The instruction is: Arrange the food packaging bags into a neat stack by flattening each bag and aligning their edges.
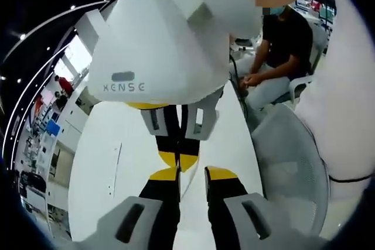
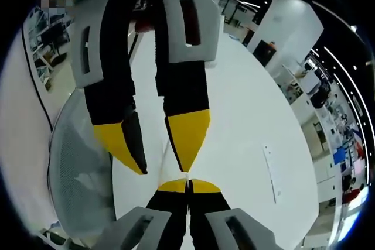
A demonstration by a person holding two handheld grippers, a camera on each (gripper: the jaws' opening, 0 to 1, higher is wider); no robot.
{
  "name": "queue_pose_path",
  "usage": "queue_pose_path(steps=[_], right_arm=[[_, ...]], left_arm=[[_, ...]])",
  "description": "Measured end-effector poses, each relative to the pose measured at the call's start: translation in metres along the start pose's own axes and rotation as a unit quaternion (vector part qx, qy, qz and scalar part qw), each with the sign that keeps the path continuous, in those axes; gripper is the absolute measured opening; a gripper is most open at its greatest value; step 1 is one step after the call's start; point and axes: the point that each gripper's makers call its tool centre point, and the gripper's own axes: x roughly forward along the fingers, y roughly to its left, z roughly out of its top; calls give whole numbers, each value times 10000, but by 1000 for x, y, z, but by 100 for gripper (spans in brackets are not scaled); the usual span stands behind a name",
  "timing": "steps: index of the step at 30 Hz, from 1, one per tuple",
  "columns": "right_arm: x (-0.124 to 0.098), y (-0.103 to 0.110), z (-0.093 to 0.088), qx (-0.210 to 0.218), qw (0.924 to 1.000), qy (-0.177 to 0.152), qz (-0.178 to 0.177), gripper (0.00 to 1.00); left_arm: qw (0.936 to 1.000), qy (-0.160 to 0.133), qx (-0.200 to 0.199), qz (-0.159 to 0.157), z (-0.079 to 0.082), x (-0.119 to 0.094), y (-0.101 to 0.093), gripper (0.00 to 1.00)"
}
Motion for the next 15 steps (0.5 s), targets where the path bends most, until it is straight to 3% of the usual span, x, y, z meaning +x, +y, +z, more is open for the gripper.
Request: queue_pose_path(steps=[15], right_arm=[[-4,2,7,90,9999,-76,25,0]], left_arm=[[9991,370,212,-32,-16,9,-3,12]])
